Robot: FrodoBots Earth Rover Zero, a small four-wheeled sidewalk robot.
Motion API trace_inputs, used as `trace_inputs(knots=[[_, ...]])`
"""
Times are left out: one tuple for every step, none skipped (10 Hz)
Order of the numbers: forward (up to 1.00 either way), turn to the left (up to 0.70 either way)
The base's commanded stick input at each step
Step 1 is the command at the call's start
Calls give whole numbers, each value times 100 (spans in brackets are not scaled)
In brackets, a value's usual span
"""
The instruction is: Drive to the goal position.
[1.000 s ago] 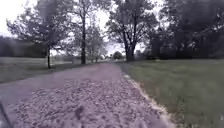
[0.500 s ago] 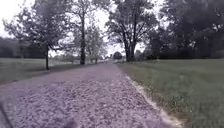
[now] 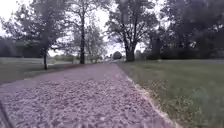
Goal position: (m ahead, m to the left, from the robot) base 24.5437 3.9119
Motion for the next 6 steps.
trace_inputs(knots=[[70,0],[70,0],[70,0],[70,0],[70,0],[70,0]])
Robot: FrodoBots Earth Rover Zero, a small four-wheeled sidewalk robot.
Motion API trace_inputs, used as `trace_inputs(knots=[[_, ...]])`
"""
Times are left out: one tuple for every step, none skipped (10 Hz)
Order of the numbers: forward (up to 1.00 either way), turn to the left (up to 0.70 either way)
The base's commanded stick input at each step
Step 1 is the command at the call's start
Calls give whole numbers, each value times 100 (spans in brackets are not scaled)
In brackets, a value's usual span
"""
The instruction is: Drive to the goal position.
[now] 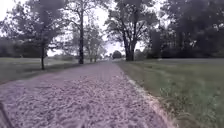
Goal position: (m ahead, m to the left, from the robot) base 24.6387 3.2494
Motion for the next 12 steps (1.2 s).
trace_inputs(knots=[[70,0],[70,0],[70,0],[70,0],[70,0],[70,0],[70,0],[70,0],[70,0],[70,0],[70,0],[70,0]])
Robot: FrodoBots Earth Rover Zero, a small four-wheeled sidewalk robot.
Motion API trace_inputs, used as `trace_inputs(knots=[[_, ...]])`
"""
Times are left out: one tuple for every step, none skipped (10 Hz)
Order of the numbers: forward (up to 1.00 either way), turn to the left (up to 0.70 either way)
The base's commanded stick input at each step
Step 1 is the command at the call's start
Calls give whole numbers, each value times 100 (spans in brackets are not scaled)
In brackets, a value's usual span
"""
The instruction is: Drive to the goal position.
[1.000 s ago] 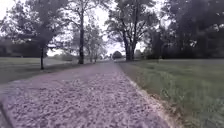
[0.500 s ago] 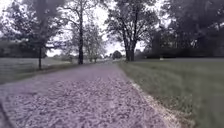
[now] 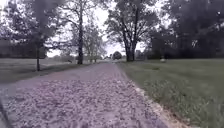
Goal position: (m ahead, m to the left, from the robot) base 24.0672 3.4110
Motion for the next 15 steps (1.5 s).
trace_inputs(knots=[[70,0],[70,0],[70,0],[70,0],[70,0],[70,0],[70,0],[70,0],[70,0],[70,0],[70,0],[70,0],[70,0],[70,0],[70,0]])
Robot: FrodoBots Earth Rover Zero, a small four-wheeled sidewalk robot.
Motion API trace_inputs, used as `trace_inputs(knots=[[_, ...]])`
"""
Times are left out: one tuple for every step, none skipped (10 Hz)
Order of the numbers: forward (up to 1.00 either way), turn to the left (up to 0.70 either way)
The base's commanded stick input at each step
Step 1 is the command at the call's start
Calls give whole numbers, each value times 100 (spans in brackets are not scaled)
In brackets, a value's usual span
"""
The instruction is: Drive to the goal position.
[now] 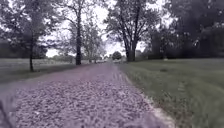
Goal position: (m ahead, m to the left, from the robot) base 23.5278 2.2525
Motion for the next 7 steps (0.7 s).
trace_inputs(knots=[[70,0],[70,0],[70,0],[70,0],[70,0],[70,0],[70,0]])
